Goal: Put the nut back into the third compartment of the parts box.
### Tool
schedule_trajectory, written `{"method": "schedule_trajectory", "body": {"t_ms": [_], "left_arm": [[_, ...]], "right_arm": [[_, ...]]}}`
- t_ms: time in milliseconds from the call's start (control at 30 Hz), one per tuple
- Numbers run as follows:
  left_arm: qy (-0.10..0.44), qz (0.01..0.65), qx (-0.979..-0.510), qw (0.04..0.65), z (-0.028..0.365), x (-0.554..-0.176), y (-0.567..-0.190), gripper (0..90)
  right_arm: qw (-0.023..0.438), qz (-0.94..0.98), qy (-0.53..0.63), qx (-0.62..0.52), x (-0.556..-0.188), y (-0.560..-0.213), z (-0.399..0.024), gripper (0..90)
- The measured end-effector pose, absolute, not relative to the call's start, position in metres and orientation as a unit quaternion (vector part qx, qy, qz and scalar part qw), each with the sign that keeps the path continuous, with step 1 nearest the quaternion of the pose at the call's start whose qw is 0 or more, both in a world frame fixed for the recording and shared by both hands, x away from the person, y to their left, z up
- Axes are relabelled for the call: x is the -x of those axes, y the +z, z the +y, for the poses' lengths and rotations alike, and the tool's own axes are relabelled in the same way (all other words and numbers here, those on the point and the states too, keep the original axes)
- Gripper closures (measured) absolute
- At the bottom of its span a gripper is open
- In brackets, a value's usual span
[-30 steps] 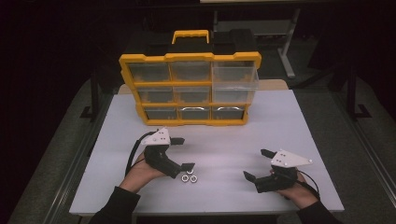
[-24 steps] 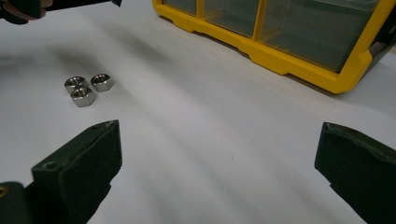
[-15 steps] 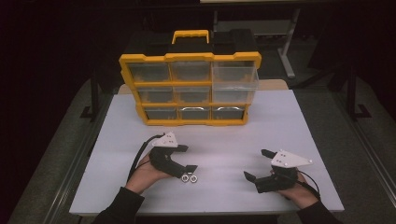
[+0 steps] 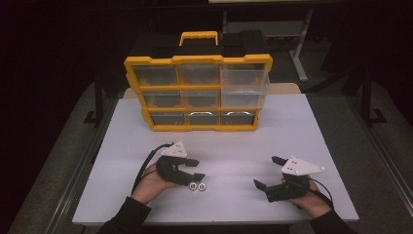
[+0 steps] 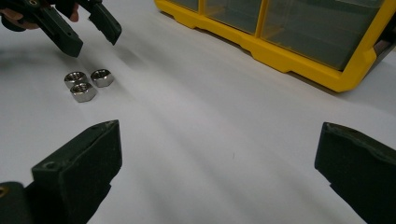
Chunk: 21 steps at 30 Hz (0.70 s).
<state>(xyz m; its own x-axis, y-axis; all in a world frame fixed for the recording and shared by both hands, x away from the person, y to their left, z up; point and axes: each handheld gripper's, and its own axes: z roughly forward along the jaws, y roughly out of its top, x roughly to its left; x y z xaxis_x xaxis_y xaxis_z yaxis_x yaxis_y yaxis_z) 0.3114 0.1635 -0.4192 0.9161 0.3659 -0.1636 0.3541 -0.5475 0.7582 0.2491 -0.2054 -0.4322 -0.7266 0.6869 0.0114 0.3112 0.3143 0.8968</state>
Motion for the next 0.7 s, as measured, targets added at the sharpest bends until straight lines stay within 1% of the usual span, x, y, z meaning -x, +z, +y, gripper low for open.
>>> {"method": "schedule_trajectory", "body": {"t_ms": [67,167,367,700], "left_arm": [[0.009,0.208,-0.881,0.426,0.162,-0.311,-0.421,47.6],[0.009,0.203,-0.887,0.414,0.162,-0.312,-0.423,51.6],[0.010,0.200,-0.894,0.401,0.162,-0.312,-0.426,56.5],[0.006,0.202,-0.898,0.392,0.159,-0.312,-0.432,60.8]], "right_arm": [[0.191,0.788,0.492,-0.317,-0.249,-0.432,-0.206,0.3],[0.191,0.788,0.492,-0.317,-0.249,-0.432,-0.205,0.3],[0.191,0.790,0.490,-0.316,-0.249,-0.433,-0.205,0.3],[0.191,0.791,0.487,-0.316,-0.249,-0.433,-0.205,0.3]]}}
